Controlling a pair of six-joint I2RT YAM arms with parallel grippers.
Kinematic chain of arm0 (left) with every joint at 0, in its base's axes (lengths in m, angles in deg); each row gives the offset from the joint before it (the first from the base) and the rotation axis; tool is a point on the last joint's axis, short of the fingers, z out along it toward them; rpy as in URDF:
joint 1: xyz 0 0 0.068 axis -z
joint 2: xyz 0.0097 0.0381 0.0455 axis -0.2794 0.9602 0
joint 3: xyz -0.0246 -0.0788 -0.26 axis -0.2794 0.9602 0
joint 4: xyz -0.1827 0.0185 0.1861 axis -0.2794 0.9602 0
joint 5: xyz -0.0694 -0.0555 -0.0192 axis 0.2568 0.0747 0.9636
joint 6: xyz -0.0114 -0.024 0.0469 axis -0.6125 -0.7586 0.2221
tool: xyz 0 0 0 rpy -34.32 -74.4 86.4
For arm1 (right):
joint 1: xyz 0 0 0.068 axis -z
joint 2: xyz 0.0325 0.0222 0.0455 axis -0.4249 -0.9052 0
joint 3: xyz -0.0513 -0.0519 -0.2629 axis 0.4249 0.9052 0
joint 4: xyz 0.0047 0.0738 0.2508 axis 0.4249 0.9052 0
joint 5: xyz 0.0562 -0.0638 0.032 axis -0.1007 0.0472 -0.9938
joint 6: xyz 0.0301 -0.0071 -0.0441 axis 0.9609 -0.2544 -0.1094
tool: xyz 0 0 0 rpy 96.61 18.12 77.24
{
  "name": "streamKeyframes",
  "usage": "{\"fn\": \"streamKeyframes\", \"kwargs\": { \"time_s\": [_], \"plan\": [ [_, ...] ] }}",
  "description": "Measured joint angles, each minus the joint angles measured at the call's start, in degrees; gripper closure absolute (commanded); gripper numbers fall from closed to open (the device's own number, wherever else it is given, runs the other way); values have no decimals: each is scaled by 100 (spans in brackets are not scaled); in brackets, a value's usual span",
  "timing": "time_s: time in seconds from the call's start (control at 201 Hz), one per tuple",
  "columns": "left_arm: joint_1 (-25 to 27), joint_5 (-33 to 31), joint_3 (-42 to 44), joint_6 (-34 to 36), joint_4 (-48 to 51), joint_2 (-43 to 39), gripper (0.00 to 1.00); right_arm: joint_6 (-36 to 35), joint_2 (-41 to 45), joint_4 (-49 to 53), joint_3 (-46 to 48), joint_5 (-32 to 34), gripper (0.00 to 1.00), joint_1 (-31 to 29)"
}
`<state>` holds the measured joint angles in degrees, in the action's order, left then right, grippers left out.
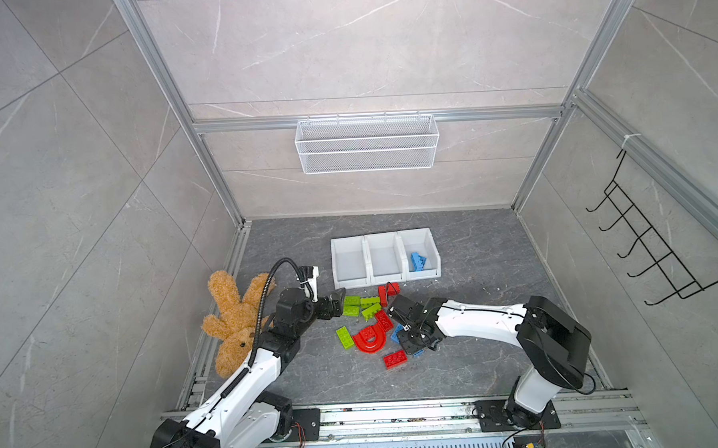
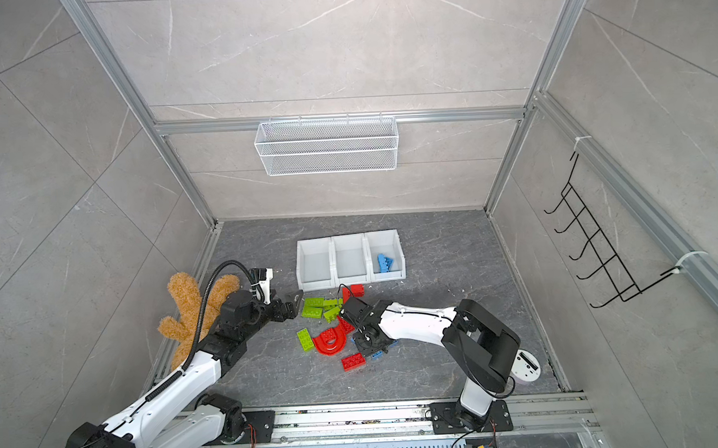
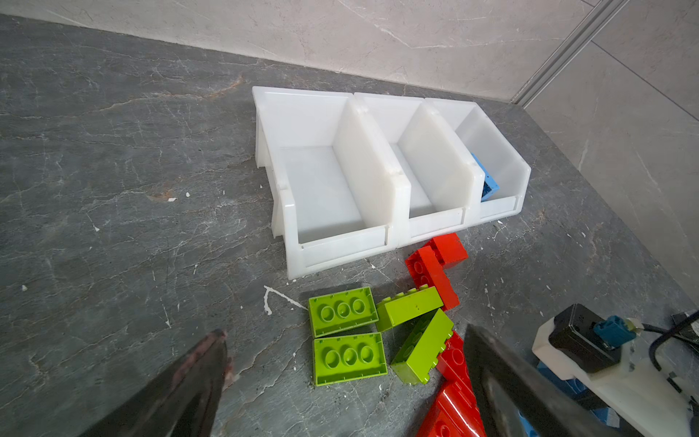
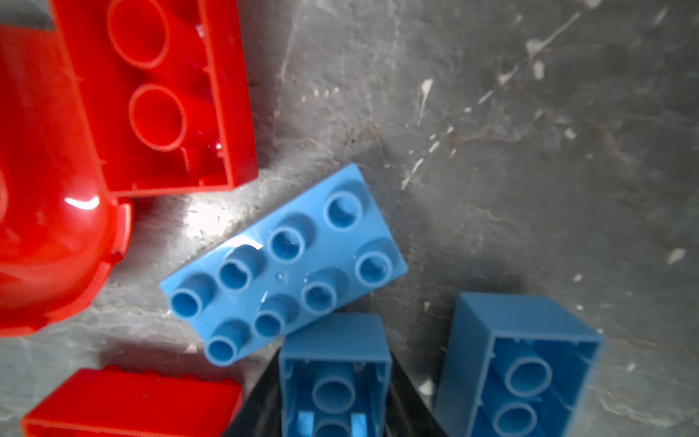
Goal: Sort the legos into containers by color
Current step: 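Lift the light-blue brick and carry it over the farthest bin compartment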
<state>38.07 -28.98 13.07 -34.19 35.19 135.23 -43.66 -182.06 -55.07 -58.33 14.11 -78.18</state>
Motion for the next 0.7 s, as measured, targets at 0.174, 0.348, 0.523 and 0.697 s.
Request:
{"fn": "streamKeyframes", "kwargs": {
  "time_s": [0.174, 0.348, 0.523, 0.697],
  "plan": [
    [0, 0, 0, 0, 7, -46, 0, 31, 164, 37, 4, 55, 70, 2],
    [0, 0, 0, 0, 4, -46, 0, -103, 673, 59, -15, 72, 71, 168],
    [0, 24, 0, -2, 4, -46, 0, -509, 789, -155, -136, -105, 72, 883],
    [0, 24, 0, -2, 4, -52, 0, -979, 599, -345, -778, -203, 74, 1687]
  ]
}}
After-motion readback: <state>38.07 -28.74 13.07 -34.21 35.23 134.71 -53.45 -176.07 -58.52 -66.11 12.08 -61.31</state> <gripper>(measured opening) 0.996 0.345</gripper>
